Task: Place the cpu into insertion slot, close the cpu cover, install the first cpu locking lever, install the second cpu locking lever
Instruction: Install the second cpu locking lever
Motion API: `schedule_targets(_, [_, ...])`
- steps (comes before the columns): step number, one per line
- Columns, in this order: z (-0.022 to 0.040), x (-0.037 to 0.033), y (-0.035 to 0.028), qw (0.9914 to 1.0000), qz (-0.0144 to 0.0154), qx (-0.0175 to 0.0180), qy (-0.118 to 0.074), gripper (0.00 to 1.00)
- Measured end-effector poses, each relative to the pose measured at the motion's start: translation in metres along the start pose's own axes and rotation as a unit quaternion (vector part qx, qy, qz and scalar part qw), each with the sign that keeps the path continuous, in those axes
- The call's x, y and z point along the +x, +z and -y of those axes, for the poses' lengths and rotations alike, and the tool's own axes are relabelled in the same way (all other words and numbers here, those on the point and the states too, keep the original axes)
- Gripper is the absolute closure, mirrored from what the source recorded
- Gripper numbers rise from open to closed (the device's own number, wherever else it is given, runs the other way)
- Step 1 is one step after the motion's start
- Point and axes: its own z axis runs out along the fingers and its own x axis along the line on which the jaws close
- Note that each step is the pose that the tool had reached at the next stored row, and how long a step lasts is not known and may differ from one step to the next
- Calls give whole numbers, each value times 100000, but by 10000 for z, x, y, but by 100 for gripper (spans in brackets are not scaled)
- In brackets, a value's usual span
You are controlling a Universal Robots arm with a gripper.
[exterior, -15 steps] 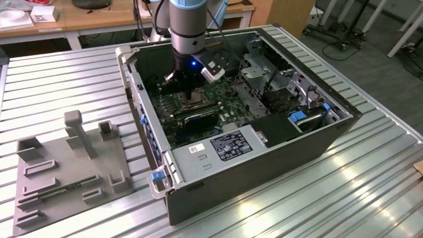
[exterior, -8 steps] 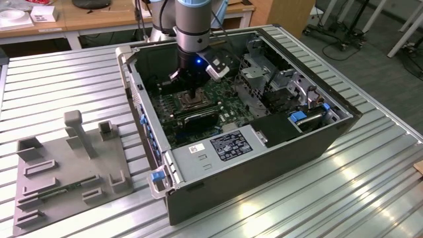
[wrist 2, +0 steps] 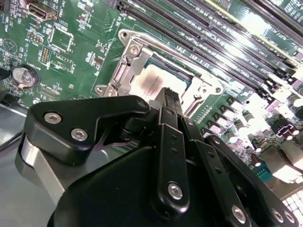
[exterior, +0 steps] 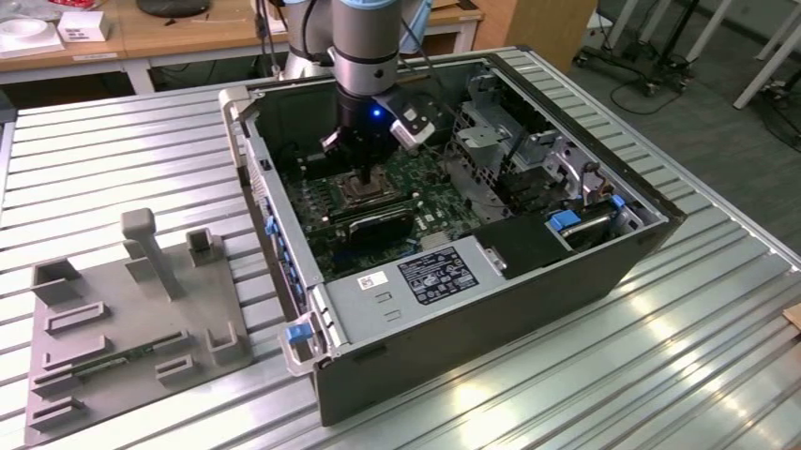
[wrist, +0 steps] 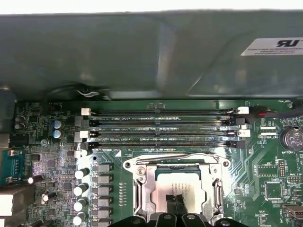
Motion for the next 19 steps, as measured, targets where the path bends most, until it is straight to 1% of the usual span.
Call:
schedule_targets(3, [-3, -29, 1, 100000, -7, 16, 1, 89])
schedule_targets(5, [-5, -31, -1, 100000, -3, 50, 2, 89])
schedule_targets(9, [-11, -33, -49, 100000, -28, 180, -8, 89])
schedule_targets(12, [-14, -35, -80, 100000, -29, 215, -8, 89])
schedule_targets(19, [-14, -35, -83, 100000, -28, 296, -12, 89])
